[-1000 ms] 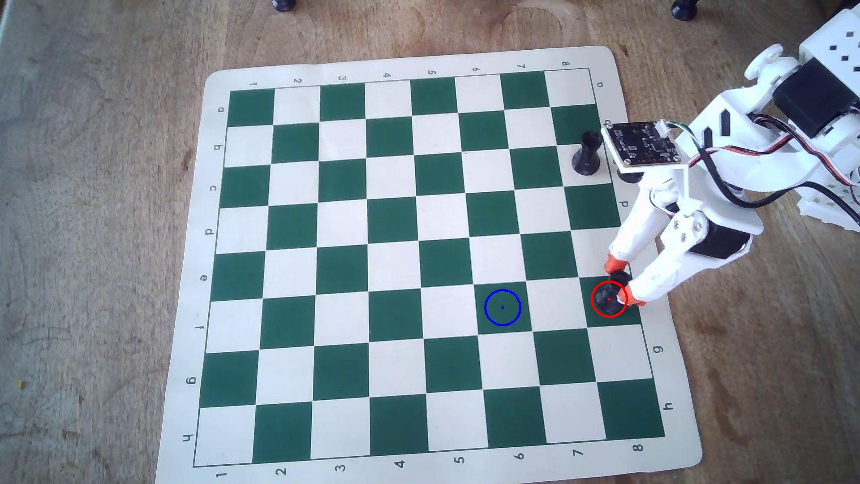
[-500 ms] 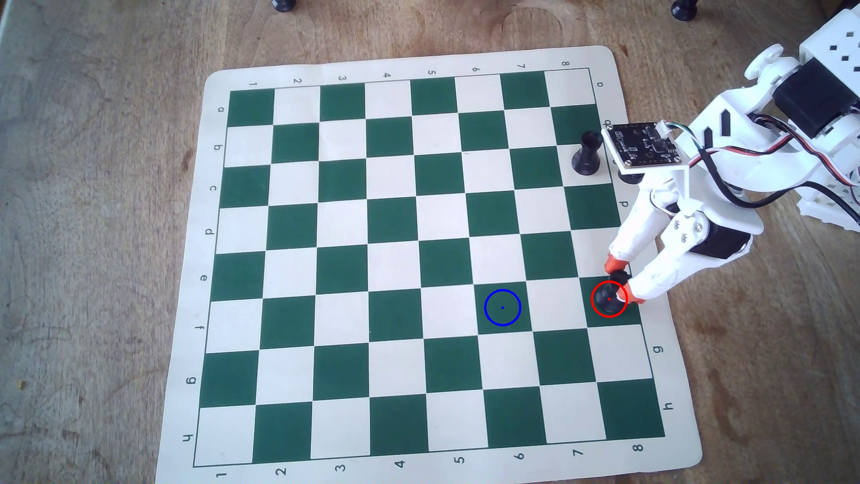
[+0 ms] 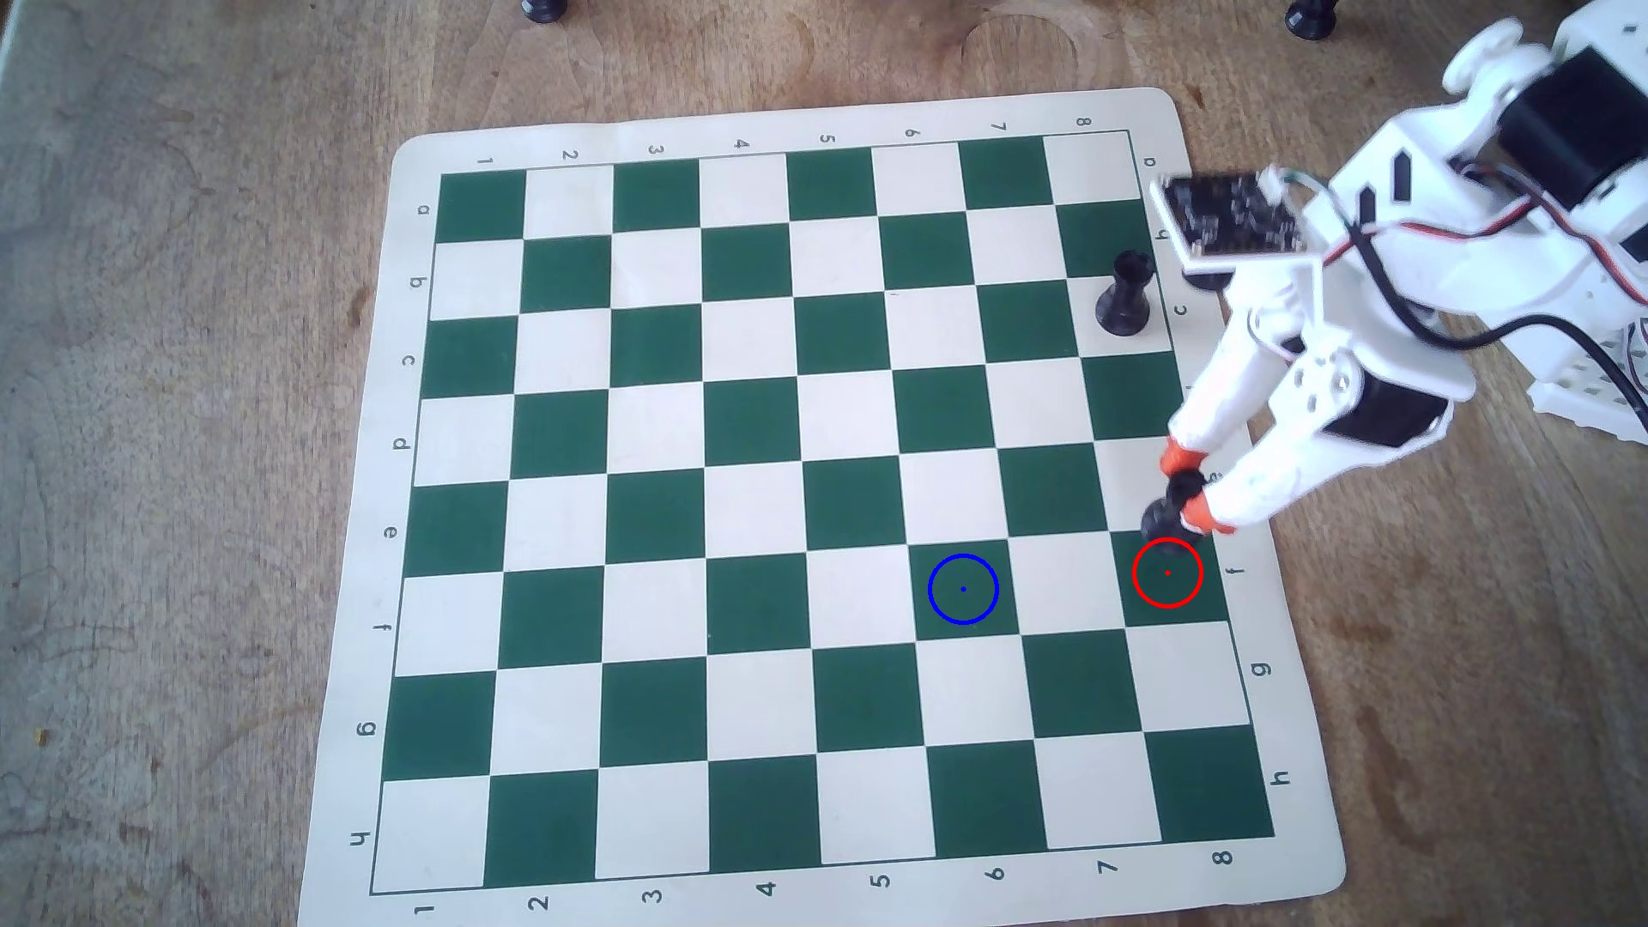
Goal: Move the chess piece from red to blue
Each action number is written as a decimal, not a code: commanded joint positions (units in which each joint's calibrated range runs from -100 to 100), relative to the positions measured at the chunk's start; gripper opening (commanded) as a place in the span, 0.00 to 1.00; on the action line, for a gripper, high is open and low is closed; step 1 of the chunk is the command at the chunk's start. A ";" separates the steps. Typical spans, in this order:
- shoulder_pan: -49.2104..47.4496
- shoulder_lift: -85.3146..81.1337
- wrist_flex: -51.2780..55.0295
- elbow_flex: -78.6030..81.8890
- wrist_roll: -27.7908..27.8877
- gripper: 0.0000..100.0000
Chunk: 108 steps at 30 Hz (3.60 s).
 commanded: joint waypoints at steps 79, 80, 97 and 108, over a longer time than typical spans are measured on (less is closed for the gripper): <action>4.26 45.23 -3.44 -45.35 2.15 0.02; 4.26 45.23 -3.44 -45.26 2.15 0.03; 5.12 38.94 -4.59 -40.28 2.00 0.18; 3.40 22.56 5.98 -33.48 1.66 0.18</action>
